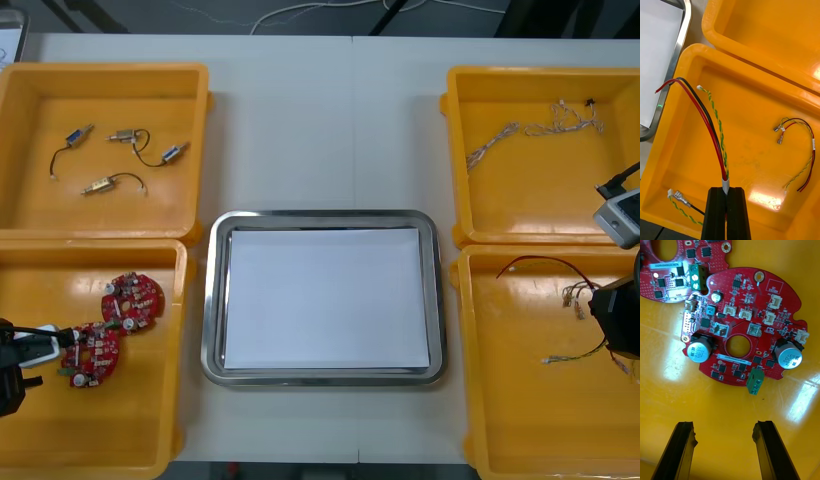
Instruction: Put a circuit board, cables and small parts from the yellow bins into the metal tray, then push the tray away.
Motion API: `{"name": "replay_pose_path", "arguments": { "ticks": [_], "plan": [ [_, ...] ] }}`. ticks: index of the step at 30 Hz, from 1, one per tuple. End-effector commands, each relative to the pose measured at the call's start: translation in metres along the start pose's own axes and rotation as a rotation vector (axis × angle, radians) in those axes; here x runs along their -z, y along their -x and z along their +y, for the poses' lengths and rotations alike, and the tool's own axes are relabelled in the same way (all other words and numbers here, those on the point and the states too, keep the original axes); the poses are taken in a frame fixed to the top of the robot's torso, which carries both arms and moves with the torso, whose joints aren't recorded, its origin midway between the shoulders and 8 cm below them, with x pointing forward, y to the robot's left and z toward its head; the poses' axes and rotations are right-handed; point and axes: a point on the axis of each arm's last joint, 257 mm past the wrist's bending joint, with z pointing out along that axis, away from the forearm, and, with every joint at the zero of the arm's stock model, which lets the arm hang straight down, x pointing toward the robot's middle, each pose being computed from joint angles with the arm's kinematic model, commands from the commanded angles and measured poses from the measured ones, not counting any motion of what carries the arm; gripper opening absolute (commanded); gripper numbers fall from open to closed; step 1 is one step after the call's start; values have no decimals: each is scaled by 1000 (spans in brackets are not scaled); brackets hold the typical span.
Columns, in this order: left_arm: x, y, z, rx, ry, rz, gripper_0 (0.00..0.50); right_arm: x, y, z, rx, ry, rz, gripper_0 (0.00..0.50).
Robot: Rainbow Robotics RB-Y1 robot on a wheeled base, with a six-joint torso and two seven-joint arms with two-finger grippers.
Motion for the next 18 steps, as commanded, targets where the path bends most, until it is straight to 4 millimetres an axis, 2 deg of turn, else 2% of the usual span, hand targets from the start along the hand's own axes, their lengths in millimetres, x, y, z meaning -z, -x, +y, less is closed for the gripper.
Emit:
{"name": "replay_pose_path", "arguments": {
  "ticks": [1, 6, 18],
  "plan": [
    [-7, -6, -21, 41, -34, 20, 467, 8, 6, -3, 91, -37, -15, 0],
    [-12, -2, -29, 35, -51, 15, 453, 8, 6, -3, 91, -37, -15, 0],
    [-20, 14, -33, 6, -54, -8, 433, 8, 6, -3, 91, -37, -15, 0]
  ]
}}
